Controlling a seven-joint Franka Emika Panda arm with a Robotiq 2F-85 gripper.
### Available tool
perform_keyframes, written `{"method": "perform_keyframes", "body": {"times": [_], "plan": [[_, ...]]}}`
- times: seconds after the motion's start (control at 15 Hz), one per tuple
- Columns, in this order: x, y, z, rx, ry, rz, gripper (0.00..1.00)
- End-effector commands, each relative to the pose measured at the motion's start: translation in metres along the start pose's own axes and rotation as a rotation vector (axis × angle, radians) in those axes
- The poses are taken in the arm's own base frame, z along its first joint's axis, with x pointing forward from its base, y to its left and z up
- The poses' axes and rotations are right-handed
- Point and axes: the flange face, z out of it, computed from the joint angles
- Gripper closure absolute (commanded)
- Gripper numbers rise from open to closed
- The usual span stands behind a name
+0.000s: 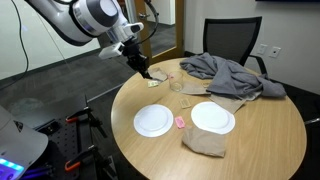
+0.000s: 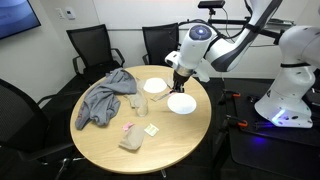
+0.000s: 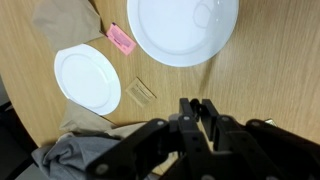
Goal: Pick the marker from the cup and put it on the table
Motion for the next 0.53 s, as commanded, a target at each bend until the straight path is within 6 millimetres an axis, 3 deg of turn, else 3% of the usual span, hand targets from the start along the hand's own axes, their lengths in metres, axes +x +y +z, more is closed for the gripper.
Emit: {"method": "perform_keyframes", "body": {"times": [0.0,0.07,0.47], "plan": [[0.000,0.001,0.000,0.000,-0.001,0.001,0.84],[0.000,0.001,0.000,-0.001,-0.001,0.001,0.96],[0.006,-0.016,-0.005,-0.081,0.012,0.180,0.96]]}}
